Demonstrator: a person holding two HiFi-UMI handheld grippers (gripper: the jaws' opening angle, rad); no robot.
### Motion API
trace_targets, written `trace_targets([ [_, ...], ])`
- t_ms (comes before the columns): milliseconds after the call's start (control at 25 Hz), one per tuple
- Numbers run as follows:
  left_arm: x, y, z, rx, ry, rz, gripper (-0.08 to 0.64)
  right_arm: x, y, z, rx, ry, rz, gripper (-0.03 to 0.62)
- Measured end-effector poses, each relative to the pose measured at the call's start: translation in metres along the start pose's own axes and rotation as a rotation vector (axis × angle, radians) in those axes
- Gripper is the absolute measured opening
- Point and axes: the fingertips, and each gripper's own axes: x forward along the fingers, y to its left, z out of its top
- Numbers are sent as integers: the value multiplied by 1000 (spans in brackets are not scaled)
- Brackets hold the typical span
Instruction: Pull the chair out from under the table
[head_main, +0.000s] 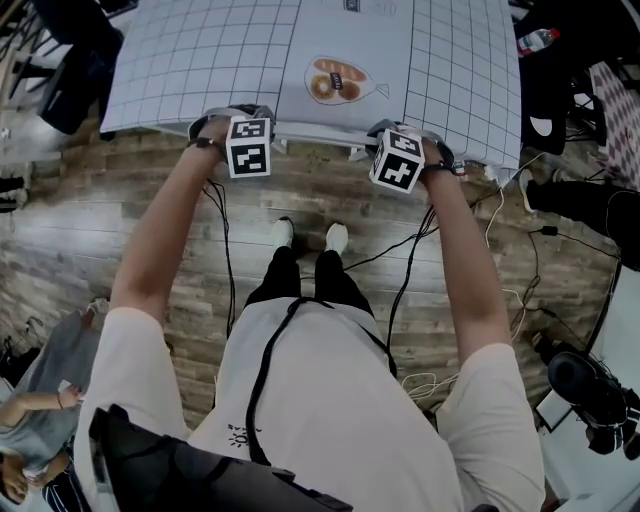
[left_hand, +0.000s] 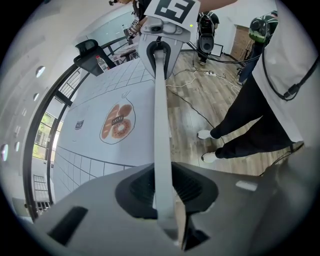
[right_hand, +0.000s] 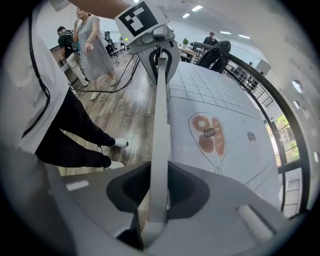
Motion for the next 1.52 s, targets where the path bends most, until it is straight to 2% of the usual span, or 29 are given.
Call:
trace_targets([
  [280,-5,-25,3,19,-3,-24,84,-6,27,0,17,-13,27,81],
  [560,-13,-66,8,2,-19,-37,83,-12,68,1,19,-17,37,81],
  [1160,-41,-216,17,-20,-42,-115,83,-33,216,8,21,-27,98,81],
  [1520,-49,-278,24,-39,-37,-154,83,-41,275,6,11,-22,133,83],
])
